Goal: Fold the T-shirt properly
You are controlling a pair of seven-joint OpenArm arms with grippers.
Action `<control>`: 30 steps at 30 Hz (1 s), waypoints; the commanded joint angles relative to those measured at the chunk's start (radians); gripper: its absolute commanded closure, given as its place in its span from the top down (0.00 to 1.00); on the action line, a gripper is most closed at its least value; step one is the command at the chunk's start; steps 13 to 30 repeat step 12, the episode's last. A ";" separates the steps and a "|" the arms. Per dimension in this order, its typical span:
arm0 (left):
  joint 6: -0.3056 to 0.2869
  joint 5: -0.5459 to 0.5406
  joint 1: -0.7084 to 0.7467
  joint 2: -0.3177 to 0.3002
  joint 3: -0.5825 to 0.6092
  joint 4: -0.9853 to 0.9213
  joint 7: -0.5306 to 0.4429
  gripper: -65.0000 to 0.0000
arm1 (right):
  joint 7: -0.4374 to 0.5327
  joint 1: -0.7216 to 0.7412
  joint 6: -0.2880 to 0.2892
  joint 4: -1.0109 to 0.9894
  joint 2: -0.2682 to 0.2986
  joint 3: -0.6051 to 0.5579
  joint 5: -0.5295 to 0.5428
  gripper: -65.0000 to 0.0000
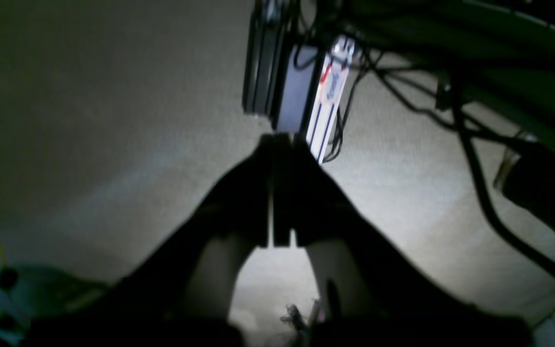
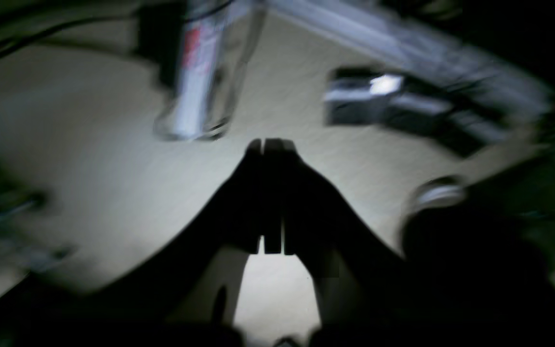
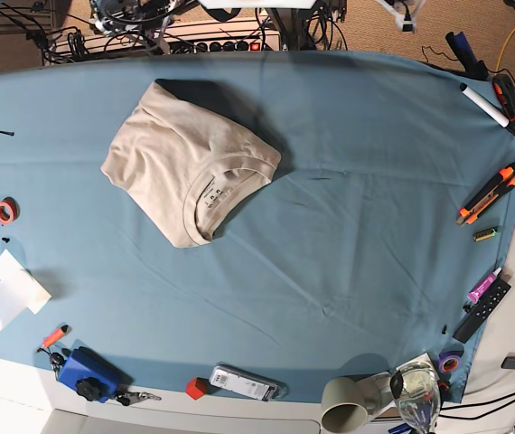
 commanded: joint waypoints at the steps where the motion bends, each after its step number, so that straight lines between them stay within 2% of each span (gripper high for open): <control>1: 0.008 0.013 0.002 -0.003 -0.001 -0.004 -0.030 0.00 | 0.051 0.001 -0.031 -0.001 0.014 -0.016 -0.006 0.00; 4: 0.052 0.024 -0.008 0.006 -0.001 -0.012 -0.091 0.00 | 0.156 0.001 -0.140 -0.013 0.014 -0.073 -0.026 0.00; 7: 0.047 0.021 -0.012 0.012 -0.001 -0.011 -0.114 0.00 | 0.172 0.000 -0.185 -0.013 0.013 -0.119 -0.025 0.00; 30: 0.048 0.021 -0.012 0.012 -0.001 -0.011 -0.114 0.00 | 0.172 0.000 -0.192 -0.013 0.013 -0.137 -0.025 0.00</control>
